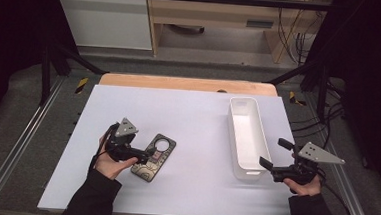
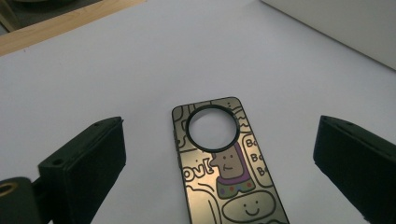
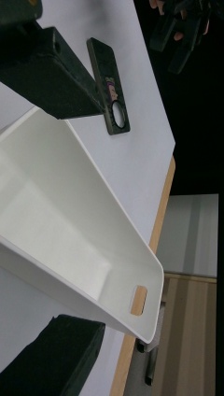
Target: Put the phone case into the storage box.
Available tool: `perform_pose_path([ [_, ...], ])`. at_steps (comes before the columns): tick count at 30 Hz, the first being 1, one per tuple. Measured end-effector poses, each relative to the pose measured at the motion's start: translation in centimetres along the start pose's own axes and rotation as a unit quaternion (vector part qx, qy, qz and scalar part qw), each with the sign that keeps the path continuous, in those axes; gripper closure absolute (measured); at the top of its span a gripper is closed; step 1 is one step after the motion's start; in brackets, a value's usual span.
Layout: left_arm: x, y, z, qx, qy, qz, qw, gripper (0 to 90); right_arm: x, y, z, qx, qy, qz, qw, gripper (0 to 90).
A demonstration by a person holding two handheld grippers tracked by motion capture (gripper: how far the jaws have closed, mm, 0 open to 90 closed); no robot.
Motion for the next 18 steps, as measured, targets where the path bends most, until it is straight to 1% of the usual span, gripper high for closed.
perform_pose_path([
  [5,0.0,-0.9,0.1,0.000,0.015,0.000,0.9999,1.5,0.0,0.0,0.0,-0.001,0.001,0.000,1.0000,0.5],
  [8,0.1,-1.5,0.1,-0.008,0.020,0.006,0.9998,1.2,-0.1,0.1,0.0,-0.001,0.001,-0.001,1.0000,0.5],
  [11,0.5,-2.1,0.1,-0.009,0.018,0.009,0.9997,1.2,-0.1,0.1,0.0,-0.001,0.001,-0.002,1.0000,0.5],
  [14,1.0,-2.7,-0.1,-0.006,0.017,0.011,0.9998,1.3,-0.2,0.2,0.0,0.000,0.001,-0.004,1.0000,0.5],
  [15,1.1,-2.9,-0.2,-0.003,0.015,0.015,0.9998,1.3,-0.2,0.2,0.0,0.000,0.000,-0.004,1.0000,0.5],
  [16,1.3,-3.1,-0.3,-0.006,0.009,0.018,0.9998,0.8,-0.2,0.2,0.0,0.000,0.000,-0.004,1.0000,0.5],
  [18,1.6,-3.5,-0.5,-0.004,0.007,0.021,0.9997,0.8,-0.1,0.2,0.0,-0.001,0.001,-0.003,1.0000,0.5],
])
Point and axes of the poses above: each handheld gripper's, and its own axes: y roughly backward along the jaws, x roughly out of its underside, z roughly to its left, the point moved 4 cm from there along -y, roughly forward along the jaws, and after that the axes turned 9 degrees about -z, right-handed, at the moved point
